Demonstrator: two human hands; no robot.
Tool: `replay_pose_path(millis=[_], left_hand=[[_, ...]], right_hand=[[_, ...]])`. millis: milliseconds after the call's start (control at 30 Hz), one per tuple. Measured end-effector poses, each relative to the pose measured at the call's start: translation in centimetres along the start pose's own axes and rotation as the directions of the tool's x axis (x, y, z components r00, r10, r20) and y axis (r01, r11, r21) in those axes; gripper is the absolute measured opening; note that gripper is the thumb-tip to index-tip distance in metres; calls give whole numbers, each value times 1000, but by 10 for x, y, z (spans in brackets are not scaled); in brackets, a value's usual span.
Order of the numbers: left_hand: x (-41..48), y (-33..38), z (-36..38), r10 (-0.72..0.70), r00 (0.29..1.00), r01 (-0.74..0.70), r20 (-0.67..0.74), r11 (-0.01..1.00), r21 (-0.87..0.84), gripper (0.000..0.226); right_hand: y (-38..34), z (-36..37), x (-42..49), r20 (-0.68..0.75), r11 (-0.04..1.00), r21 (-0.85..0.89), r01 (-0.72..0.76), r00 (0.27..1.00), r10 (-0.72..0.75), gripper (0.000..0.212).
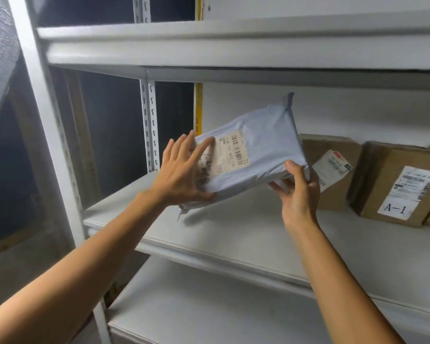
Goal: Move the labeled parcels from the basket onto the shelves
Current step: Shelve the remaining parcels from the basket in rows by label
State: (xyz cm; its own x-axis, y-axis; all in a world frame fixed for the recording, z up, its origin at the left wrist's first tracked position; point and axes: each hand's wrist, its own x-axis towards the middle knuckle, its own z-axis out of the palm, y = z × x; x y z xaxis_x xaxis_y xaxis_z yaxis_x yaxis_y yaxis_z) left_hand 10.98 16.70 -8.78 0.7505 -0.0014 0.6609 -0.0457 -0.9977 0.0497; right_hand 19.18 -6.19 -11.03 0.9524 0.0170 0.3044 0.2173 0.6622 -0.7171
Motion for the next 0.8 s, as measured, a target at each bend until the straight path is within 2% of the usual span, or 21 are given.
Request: replay_pose_path(millis=[200,300,367,467,533,633,733,800], left_hand=[[14,9,15,-56,994,62,-96,996,65,126],[19,25,31,-115,980,124,-162,991,45,124],[25,37,41,-176,966,179,-192,984,-1,126],[33,43,48,-231,962,203,-143,962,-185,133],[38,39,49,-242,964,178,-112,896,-408,127],[54,28,52,-246,968,171,-54,798,-578,86],[68,26,59,-205,972,213,111,585,-783,71],[76,31,67,-165,974,219,156,499,-839,63]], right_hand=[[6,18,23,72,998,60,-20,997,15,63],[24,22,22,226,979,-194,-58,969,102,88],[36,24,22,303,958,-270,-92,937,176,97],[41,22,31,271,953,-296,-60,952,144,101],[40,15,37,221,950,-312,-27,970,101,95],[42,6,45,201,942,-329,62,979,6,90],[41,3,54,192,894,-408,184,975,-112,92],[37,2,62,207,833,-495,247,965,-163,83]])
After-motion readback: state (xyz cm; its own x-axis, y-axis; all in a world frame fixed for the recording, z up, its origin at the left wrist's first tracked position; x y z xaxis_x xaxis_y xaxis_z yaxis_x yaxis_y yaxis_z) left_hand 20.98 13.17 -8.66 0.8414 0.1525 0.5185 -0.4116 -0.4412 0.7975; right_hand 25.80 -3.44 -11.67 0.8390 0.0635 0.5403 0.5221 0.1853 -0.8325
